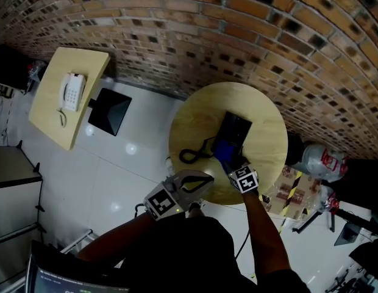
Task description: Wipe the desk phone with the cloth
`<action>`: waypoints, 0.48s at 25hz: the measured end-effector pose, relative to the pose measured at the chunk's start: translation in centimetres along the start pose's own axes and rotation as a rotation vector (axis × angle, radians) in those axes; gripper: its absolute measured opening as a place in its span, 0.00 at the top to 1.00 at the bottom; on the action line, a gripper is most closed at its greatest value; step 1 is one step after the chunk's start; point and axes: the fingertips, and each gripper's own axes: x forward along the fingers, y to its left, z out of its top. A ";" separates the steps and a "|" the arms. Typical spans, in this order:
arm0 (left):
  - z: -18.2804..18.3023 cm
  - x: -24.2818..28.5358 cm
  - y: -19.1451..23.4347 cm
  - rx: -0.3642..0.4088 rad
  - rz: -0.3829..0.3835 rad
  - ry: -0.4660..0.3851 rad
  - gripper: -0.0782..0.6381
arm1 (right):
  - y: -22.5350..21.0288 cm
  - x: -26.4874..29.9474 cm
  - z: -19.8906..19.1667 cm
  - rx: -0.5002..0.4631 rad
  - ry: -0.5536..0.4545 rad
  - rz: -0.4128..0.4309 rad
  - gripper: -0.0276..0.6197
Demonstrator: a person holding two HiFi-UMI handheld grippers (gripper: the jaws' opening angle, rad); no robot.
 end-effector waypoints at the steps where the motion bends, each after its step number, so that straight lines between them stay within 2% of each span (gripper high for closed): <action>1: 0.1 0.1 0.0 0.001 -0.002 0.000 0.91 | 0.1 -0.2 0.3 0.001 -0.005 0.003 0.83; 5: 0.7 0.5 -0.3 0.011 -0.015 -0.014 0.91 | -1.5 -1.8 3.5 0.005 -0.064 -0.015 0.83; 12: 1.0 -0.4 0.9 -0.001 0.013 -0.020 0.91 | -7.9 -2.8 12.8 -0.057 -0.165 -0.113 0.83</action>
